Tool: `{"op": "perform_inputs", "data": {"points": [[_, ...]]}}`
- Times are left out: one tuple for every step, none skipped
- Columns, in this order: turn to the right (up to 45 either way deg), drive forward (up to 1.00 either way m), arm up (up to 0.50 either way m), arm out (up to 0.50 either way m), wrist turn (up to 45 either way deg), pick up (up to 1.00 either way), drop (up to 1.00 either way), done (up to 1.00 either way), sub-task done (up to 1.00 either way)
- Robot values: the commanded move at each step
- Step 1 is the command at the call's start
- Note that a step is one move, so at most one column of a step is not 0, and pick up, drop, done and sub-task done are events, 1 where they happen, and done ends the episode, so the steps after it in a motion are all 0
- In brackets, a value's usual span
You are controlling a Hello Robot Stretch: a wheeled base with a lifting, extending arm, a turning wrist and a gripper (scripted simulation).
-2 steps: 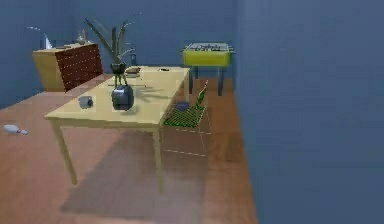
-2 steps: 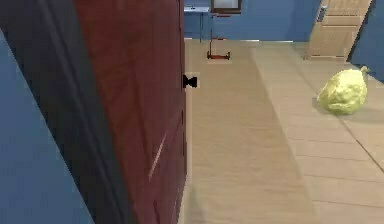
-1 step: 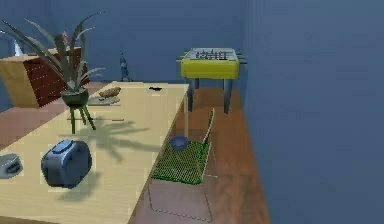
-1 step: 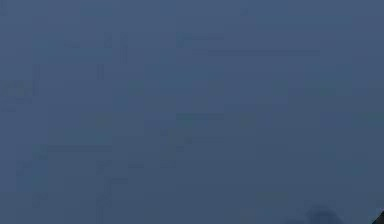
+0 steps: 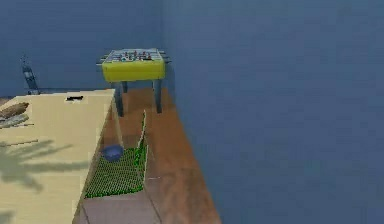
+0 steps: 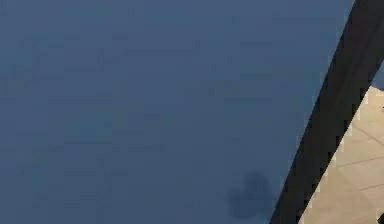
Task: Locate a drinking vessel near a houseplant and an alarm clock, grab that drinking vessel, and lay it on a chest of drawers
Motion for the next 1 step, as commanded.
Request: {"op": "perform_inputs", "data": {"points": [[0.0, 0.3, 0.0, 0.0, 0.0, 0.0, 0.0, 0.0, 0.0]]}}
